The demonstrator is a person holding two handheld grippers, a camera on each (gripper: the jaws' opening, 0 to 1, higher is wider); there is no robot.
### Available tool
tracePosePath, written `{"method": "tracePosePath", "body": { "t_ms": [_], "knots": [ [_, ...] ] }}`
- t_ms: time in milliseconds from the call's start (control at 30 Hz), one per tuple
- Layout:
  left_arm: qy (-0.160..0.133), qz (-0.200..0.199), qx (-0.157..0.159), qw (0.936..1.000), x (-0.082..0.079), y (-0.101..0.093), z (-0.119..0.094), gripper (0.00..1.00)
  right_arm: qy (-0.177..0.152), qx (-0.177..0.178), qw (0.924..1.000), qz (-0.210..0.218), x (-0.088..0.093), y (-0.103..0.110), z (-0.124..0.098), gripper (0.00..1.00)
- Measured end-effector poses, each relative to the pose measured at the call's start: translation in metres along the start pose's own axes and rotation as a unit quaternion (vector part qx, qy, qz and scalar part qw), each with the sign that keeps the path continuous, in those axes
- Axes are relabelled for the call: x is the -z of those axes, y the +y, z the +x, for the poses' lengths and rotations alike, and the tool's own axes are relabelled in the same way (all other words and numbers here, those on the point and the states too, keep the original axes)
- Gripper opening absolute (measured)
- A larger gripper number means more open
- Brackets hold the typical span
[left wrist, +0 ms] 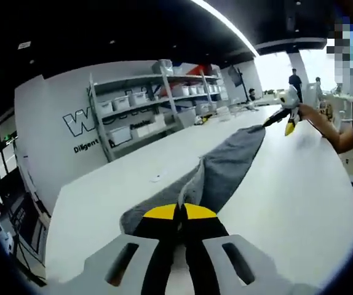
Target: Open the folded towel by lifting each exposed corner and separating the folded layers until the towel lies flat within the target outline without major curled edges
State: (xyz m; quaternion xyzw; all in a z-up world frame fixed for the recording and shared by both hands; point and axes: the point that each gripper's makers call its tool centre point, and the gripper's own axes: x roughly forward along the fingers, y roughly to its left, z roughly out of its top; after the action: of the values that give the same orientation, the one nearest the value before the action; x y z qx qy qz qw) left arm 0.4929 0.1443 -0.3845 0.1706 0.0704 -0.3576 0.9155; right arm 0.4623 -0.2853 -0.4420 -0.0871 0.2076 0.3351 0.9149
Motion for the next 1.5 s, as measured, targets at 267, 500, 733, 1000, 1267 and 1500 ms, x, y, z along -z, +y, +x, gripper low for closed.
{"method": "tracePosePath", "body": {
  "t_ms": [267,500,733,1000,1267,1500],
  "knots": [
    [-0.009,-0.004,0.010,0.9999,-0.002,-0.017,-0.022,0.02,0.003,0.002,1.0000,0.003,0.001,-0.002,0.000,0.99],
    [0.010,0.006,0.028,0.9996,0.011,-0.032,-0.042,0.02,0.005,-0.001,1.0000,-0.001,0.001,-0.002,0.000,0.99],
    [0.034,-0.014,0.046,0.9983,0.037,-0.045,-0.051,0.02,0.008,0.004,1.0000,0.004,0.003,-0.005,0.001,0.99],
    [0.081,-0.015,0.068,0.9942,0.068,-0.054,-0.049,0.03,0.013,0.003,0.9999,0.007,0.006,-0.006,0.003,0.99],
    [0.130,-0.003,0.086,0.9877,0.096,-0.063,-0.039,0.03,0.015,0.003,0.9998,0.009,0.008,-0.006,0.003,0.99],
    [0.126,-0.031,0.110,0.9855,0.096,-0.071,-0.040,0.11,0.016,0.004,0.9998,0.007,0.008,-0.006,0.003,0.99]
  ]
}}
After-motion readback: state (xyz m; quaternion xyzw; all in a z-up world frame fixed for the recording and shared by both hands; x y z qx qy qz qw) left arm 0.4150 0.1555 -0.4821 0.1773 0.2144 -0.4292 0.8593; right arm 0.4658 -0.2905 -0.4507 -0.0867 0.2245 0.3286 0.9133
